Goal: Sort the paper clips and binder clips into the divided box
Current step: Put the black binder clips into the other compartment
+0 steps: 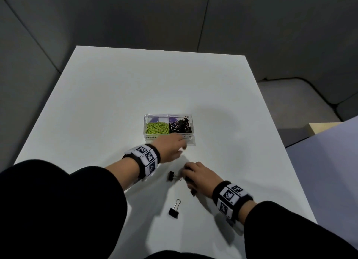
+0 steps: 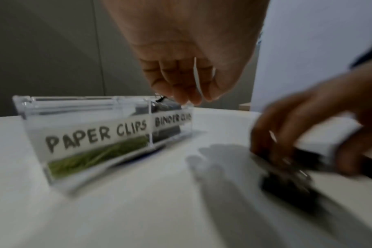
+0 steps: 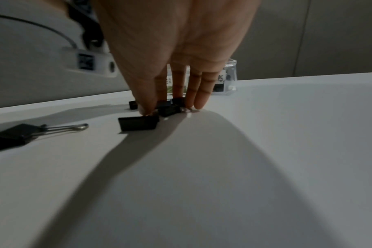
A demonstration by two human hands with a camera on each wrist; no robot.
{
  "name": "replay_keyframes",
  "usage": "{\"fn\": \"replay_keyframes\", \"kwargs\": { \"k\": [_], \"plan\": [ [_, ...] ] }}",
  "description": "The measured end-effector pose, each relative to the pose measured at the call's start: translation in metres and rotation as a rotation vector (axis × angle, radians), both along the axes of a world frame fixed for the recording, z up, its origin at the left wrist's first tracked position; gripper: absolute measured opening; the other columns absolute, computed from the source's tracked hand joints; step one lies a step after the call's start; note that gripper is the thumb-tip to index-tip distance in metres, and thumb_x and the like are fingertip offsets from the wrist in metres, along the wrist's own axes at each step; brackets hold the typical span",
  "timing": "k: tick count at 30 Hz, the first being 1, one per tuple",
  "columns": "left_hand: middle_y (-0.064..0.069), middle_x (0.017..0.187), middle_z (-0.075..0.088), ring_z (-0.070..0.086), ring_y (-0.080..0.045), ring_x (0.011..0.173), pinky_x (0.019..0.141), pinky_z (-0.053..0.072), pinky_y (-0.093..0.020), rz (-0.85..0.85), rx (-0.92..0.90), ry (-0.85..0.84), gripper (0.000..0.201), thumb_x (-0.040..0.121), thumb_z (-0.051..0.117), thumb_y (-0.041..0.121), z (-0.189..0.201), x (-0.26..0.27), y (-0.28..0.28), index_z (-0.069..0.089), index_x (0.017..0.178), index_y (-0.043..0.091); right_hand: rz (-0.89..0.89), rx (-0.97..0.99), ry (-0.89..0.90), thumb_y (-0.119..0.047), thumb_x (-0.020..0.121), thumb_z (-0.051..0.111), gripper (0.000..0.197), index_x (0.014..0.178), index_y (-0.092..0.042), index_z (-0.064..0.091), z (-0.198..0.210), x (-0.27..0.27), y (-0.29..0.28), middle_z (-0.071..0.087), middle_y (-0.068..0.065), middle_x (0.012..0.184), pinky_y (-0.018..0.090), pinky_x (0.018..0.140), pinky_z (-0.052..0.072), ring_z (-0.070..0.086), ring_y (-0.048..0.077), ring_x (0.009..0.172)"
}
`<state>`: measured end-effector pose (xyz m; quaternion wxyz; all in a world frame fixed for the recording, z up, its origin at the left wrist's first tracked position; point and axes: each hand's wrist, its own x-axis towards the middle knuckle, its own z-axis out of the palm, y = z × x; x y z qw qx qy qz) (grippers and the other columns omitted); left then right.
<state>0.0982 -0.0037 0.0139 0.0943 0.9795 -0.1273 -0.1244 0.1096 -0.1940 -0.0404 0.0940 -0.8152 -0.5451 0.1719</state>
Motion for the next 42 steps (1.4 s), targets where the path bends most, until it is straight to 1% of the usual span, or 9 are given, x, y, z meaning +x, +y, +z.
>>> {"fn": "replay_keyframes", "kwargs": {
  "k": [3, 9, 16, 22, 27, 32, 35, 38, 42],
  "plan": [
    [-0.002, 0.127, 0.049, 0.052, -0.021, 0.111, 0.087, 0.046, -0.034, -0.002, 0.014, 0.199, 0.037, 0.092, 0.049, 0.037, -0.014, -0.030, -0.006, 0.049, 0.125, 0.019, -0.146, -0.022, 0.036, -0.010, 0.085, 0.058, 0.027, 0.112, -0.006, 0.059, 0.004, 0.002, -0.004, 0.054, 0.016, 0.120, 0.044, 0.085, 0.050, 0.051, 0.036, 0.103],
    [-0.009, 0.128, 0.045, 0.049, -0.028, 0.114, 0.090, 0.043, -0.037, 0.099, -0.012, 0.316, 0.040, 0.088, 0.057, 0.026, -0.033, -0.055, -0.016, 0.049, 0.125, 0.012, -0.399, -0.126, 0.201, -0.015, 0.086, 0.059, 0.039, 0.123, -0.009, 0.051, 0.005, 0.007, -0.001, 0.043, 0.012, 0.131, 0.034, 0.098, 0.038, 0.042, 0.032, 0.118],
    [-0.014, 0.119, 0.045, 0.053, -0.033, 0.105, 0.079, 0.044, -0.038, 0.207, 0.087, 0.284, 0.029, 0.090, 0.044, 0.021, -0.035, -0.069, -0.024, 0.048, 0.114, 0.006, -0.416, -0.226, 0.146, 0.001, 0.084, 0.048, 0.026, 0.110, -0.001, 0.050, 0.006, 0.009, 0.019, 0.041, 0.018, 0.124, 0.040, 0.084, 0.048, 0.054, 0.036, 0.100],
    [-0.016, 0.123, 0.044, 0.053, -0.034, 0.107, 0.085, 0.045, -0.041, 0.268, 0.076, 0.285, 0.035, 0.097, 0.033, 0.027, -0.040, -0.087, -0.013, 0.044, 0.120, 0.002, -0.412, -0.279, 0.109, -0.007, 0.091, 0.042, 0.020, 0.109, 0.000, 0.049, 0.011, 0.011, 0.027, 0.045, 0.018, 0.120, 0.040, 0.078, 0.042, 0.052, 0.036, 0.102],
    [-0.013, 0.118, 0.057, 0.053, -0.030, 0.108, 0.083, 0.043, -0.037, 0.285, 0.087, 0.245, 0.028, 0.098, 0.034, 0.022, -0.032, -0.093, -0.014, 0.051, 0.114, 0.007, -0.512, -0.277, 0.105, -0.012, 0.090, 0.037, 0.006, 0.089, -0.014, 0.043, 0.032, 0.015, 0.017, 0.053, 0.013, 0.114, 0.032, 0.074, 0.034, 0.048, 0.027, 0.087],
    [-0.012, 0.110, 0.060, 0.057, -0.030, 0.103, 0.080, 0.044, -0.033, 0.255, 0.040, 0.255, 0.029, 0.092, 0.040, 0.027, -0.026, -0.098, -0.036, 0.057, 0.102, 0.005, -0.558, -0.358, 0.206, -0.011, 0.088, 0.042, 0.013, 0.099, -0.009, 0.048, 0.035, 0.013, -0.003, 0.057, 0.016, 0.105, 0.029, 0.072, 0.033, 0.052, 0.029, 0.090],
    [-0.011, 0.108, 0.061, 0.059, -0.029, 0.102, 0.078, 0.043, -0.031, 0.235, 0.094, 0.313, 0.046, 0.086, 0.049, 0.048, -0.028, -0.098, -0.049, 0.061, 0.101, 0.006, -0.586, -0.318, 0.299, -0.007, 0.090, 0.039, 0.006, 0.092, -0.011, 0.040, 0.027, 0.008, -0.011, 0.054, 0.016, 0.097, 0.030, 0.071, 0.032, 0.046, 0.025, 0.083],
    [-0.009, 0.091, 0.064, 0.059, -0.027, 0.085, 0.067, 0.040, -0.029, 0.186, 0.204, 0.379, 0.059, 0.078, 0.054, 0.062, -0.026, -0.096, -0.057, 0.065, 0.093, 0.006, -0.625, -0.296, 0.306, -0.008, 0.095, 0.036, 0.018, 0.108, -0.005, 0.047, 0.022, 0.007, -0.013, 0.060, 0.019, 0.108, 0.030, 0.073, 0.034, 0.054, 0.031, 0.090],
    [-0.012, 0.093, 0.068, 0.061, -0.030, 0.083, 0.068, 0.043, -0.030, 0.119, 0.228, 0.369, 0.040, 0.084, 0.054, 0.043, -0.024, -0.100, -0.066, 0.064, 0.088, 0.004, -0.653, -0.353, 0.232, -0.017, 0.097, 0.036, 0.024, 0.109, -0.002, 0.050, 0.022, 0.006, -0.009, 0.060, 0.020, 0.115, 0.031, 0.073, 0.034, 0.056, 0.034, 0.102]
  ]
}}
